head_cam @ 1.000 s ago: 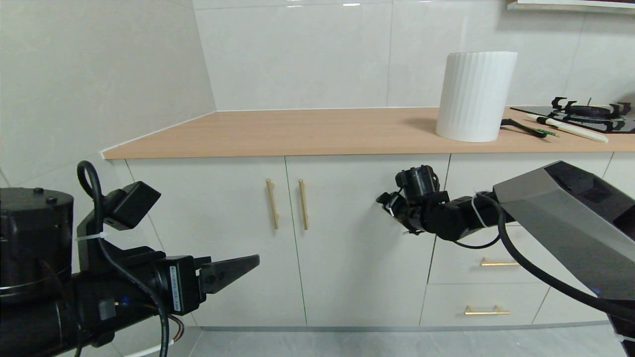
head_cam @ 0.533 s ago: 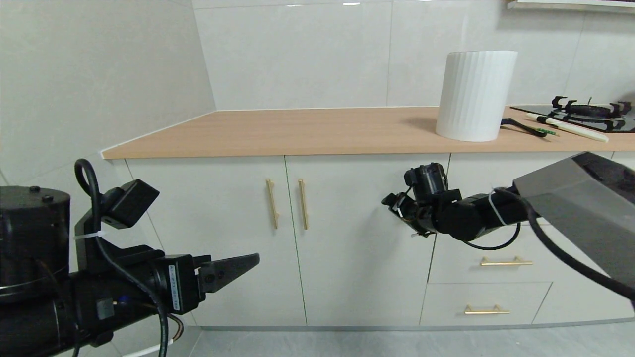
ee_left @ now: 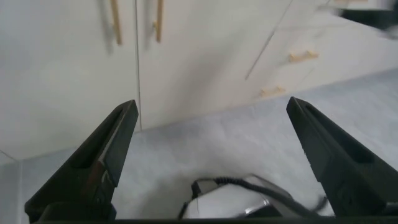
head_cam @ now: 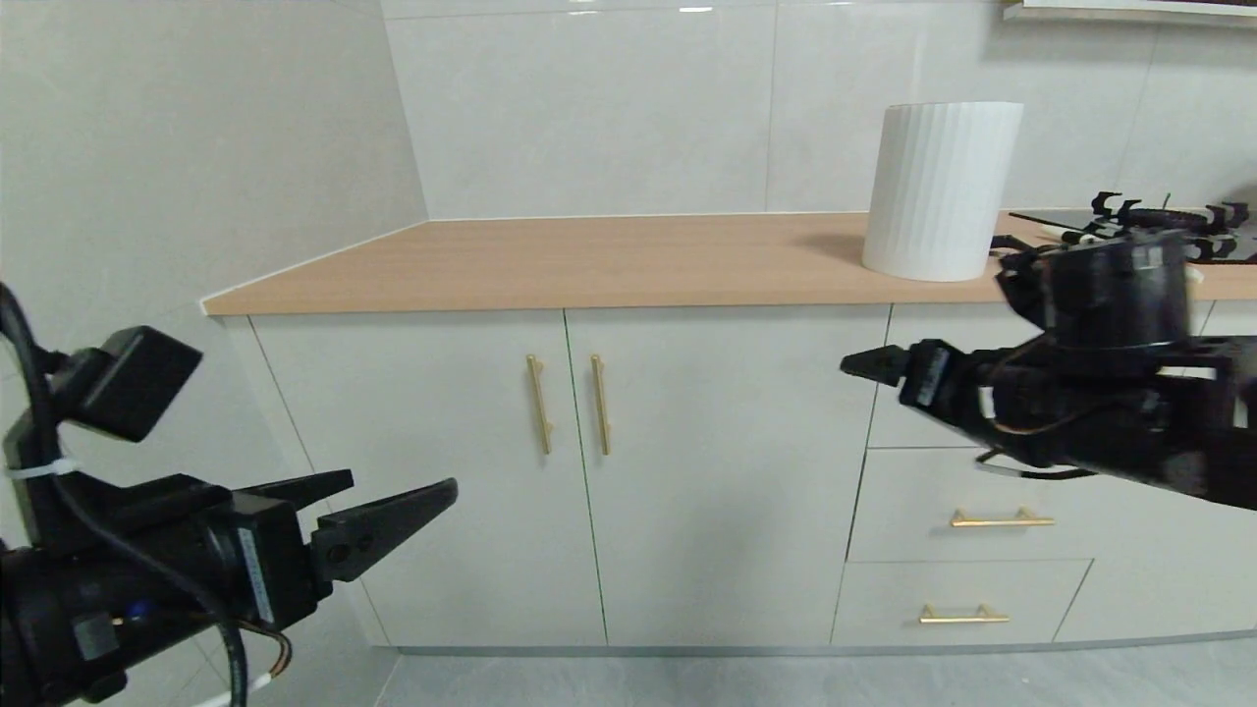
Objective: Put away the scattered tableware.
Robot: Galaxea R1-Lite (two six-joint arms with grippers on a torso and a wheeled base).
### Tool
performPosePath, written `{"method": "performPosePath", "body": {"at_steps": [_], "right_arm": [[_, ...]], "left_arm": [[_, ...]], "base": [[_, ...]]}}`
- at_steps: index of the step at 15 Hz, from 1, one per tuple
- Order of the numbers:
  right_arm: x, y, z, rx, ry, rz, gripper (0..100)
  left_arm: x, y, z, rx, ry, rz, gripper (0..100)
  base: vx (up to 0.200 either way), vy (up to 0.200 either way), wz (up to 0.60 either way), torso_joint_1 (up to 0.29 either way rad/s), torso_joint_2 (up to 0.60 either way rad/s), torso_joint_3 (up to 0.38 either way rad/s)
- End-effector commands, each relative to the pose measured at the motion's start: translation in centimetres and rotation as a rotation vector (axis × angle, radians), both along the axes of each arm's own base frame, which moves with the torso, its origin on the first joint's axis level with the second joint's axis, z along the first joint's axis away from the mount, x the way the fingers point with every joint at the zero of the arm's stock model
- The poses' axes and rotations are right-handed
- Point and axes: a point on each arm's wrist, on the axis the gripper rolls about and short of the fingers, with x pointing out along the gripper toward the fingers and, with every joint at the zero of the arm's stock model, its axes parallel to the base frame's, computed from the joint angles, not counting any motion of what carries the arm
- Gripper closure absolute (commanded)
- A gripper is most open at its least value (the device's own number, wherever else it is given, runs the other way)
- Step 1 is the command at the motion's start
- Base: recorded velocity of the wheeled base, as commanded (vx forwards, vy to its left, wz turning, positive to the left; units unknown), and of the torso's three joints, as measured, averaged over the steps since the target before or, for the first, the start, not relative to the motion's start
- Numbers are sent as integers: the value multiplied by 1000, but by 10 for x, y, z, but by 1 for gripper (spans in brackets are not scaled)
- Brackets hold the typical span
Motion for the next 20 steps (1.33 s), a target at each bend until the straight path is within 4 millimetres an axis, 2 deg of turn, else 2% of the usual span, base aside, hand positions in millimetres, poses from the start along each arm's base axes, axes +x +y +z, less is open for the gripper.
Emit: {"method": "performPosePath", "body": {"at_steps": [1, 2, 3, 4, 5, 6, 8, 10, 11, 14, 17, 20], "right_arm": [[-132, -69, 18, -107, -255, 56, 0], [-163, -85, 11, -129, -319, 56, 0], [-186, -98, 5, -148, -362, 38, 0], [-199, -106, -1, -173, -375, 5, 0], [-221, -122, -14, -255, -353, -117, 0], [-236, -129, -21, -289, -352, -190, 0], [-264, -135, -32, -305, -383, -298, 0], [-287, -136, -42, -359, -419, -388, 0], [-302, -134, -51, -417, -445, -433, 0], [-322, -133, -63, -517, -552, -419, 0], [-316, -134, -72, -530, -506, -464, 0], [-305, -136, -90, -558, -423, -538, 0]], "left_arm": [[-26, 14, 11, -37, -89, 26, 0], [-39, 21, 12, -50, -124, 39, 0], [-51, 28, 12, -62, -149, 52, 0], [-58, 33, 9, -63, -156, 62, 0], [-77, 43, 2, -45, -173, 75, 0], [-88, 49, -4, -18, -188, 84, 0], [-114, 61, -14, 10, -251, 120, 0], [-139, 70, -29, -3, -300, 157, 0], [-158, 75, -41, -17, -340, 170, 0], [-185, 78, -57, -38, -431, 211, 0], [-181, 77, -66, 1, -403, 359, 0], [-175, 77, -80, 54, -370, 482, 0]], "base": [[0, 0, 0, 0, 0, 0], [0, 0, 0, 0, 0, 0], [0, 0, 0, 0, 0, 0], [0, 0, 0, 0, 0, 0], [0, 0, 0, 0, 0, 0], [0, 0, 0, 0, 0, 0], [0, 0, 0, 0, 0, 0], [0, 0, 0, 0, 0, 0], [0, 0, 0, 0, 0, 0], [0, 0, 0, 0, 0, 0], [0, 0, 0, 0, 0, 0], [0, 0, 0, 0, 0, 0]]}}
